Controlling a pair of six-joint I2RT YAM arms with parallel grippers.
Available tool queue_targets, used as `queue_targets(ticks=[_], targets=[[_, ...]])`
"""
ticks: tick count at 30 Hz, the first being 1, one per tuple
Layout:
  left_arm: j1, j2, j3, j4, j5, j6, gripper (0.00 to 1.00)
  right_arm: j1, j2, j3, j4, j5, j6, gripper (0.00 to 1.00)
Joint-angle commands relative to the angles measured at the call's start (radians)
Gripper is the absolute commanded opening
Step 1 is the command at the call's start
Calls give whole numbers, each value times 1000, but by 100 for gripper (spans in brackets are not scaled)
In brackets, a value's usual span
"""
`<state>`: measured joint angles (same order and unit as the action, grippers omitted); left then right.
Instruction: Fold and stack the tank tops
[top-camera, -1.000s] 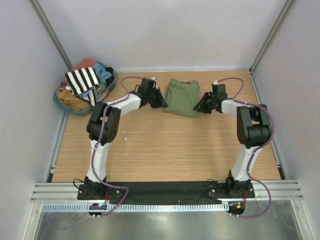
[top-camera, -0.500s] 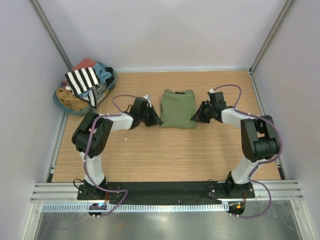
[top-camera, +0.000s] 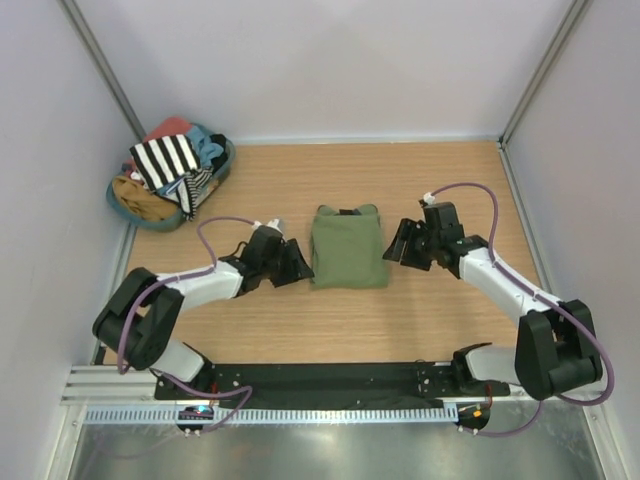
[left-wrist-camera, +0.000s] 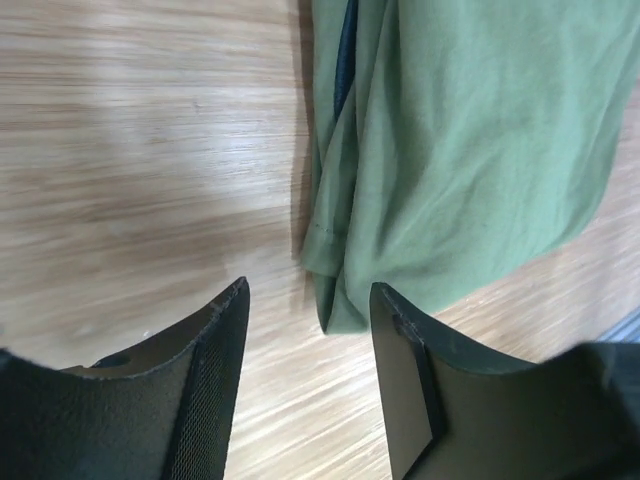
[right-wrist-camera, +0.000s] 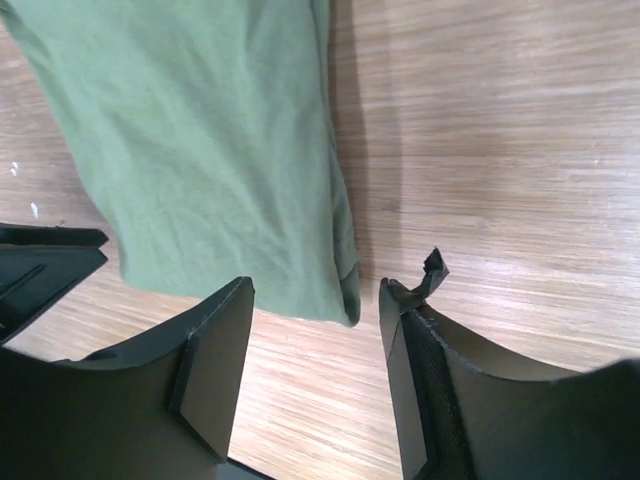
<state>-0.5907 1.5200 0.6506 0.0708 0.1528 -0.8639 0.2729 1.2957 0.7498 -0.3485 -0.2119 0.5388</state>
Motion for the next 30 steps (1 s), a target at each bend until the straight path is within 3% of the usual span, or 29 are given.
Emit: queue_targets(ticks=[1, 7, 11, 13, 19, 30], targets=[[3, -107, 18, -103, -119, 11, 54, -1, -39, 39, -4, 13, -34, 58], [0, -170, 144, -128, -104, 42, 50, 0, 49, 92, 183, -248, -14, 30], [-20, -106, 231, -111, -32, 46, 41, 12, 190, 166, 391, -412, 70, 7], [-56, -84, 253, -95, -19, 39, 38, 23, 286, 221, 451, -483, 119, 1], [-98, 15, 245, 19, 13, -21, 36, 55, 497, 316, 634, -531, 223, 1], [-92, 238, 254, 130, 47, -14, 28, 38, 962, 653, 674, -538, 262, 1]])
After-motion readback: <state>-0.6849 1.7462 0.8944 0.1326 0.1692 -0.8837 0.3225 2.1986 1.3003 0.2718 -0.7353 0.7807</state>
